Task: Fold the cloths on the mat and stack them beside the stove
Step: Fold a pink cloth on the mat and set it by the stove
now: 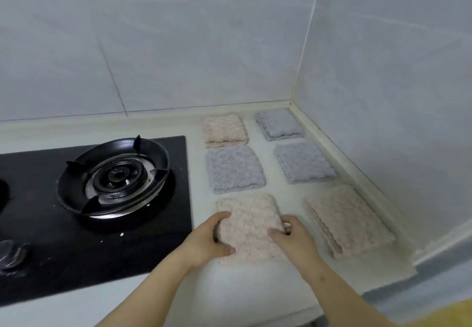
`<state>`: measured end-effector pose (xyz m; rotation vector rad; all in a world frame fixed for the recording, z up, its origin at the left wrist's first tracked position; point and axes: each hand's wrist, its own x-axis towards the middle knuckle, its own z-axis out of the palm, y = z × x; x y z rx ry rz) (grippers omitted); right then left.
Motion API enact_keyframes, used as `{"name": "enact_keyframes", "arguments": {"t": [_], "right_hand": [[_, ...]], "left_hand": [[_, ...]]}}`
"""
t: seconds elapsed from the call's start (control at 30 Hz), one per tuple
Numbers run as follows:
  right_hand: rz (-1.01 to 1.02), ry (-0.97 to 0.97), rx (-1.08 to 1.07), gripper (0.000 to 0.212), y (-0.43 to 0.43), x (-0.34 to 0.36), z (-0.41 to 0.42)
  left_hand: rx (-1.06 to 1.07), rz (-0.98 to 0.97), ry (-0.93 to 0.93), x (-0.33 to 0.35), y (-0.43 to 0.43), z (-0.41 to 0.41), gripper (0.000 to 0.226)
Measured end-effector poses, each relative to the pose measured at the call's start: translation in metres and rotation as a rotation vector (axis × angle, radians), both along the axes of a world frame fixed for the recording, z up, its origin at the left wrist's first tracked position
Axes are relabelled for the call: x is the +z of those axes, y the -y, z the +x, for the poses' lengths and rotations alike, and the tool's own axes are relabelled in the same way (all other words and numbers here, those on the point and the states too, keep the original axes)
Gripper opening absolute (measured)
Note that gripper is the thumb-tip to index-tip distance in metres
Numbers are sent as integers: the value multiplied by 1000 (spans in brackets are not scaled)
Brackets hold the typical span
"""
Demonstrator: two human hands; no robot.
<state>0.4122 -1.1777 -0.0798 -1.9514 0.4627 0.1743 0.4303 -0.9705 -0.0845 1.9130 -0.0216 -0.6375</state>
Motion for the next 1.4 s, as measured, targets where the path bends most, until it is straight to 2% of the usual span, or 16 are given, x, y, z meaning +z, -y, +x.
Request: {"name": "enact_keyframes", "arguments": {"t": [0.2,0.3,0.4,0.47,0.53,0.6,0.67,0.7,0.8,0.83,0.97,1.0,1.07,1.13,1.3,1.4], "right_hand": [[-3,7,84,17,9,0,5],[-47,105,133,10,19,8,4],[-279,273,117,10,38,16,2],[-565,319,148,27,56,19,0],[-808,198,235,45,75,18,-3],[-883,60,314,52,89,13,-7],[-873,-32,357,55,95,2,-10],[-868,-62,371,55,95,-2,-10],[-867,-74,371,55,94,-11,-7],[-867,-68,370,55,94,-12,-4],[-860,-57,393,54,94,-13,8],[-858,-56,394,54,94,-13,10],[-852,-59,391,55,94,-13,12],[-836,-66,392,55,94,-12,12],[-831,4,363,57,83,0,9],[-802,132,437,55,57,17,5]], "left_hand": [[108,172,64,4,7,-9,79],[207,577,421,17,22,-16,48],[75,728,828,20,48,-16,36],[-118,806,818,12,68,-14,44],[-208,877,683,3,88,-16,67],[-232,887,554,-10,96,-19,100],[-231,927,496,-16,99,-20,118],[-228,936,488,-16,100,-20,116],[-190,966,467,-14,103,-18,71],[-188,971,465,-13,104,-19,65],[-211,974,499,-18,103,-18,108],[-211,981,496,-17,103,-18,101],[-212,999,476,-15,104,-16,68],[-221,1005,462,-15,105,-15,57],[-196,944,471,-11,104,-14,60],[-32,809,558,0,94,-20,81]]}}
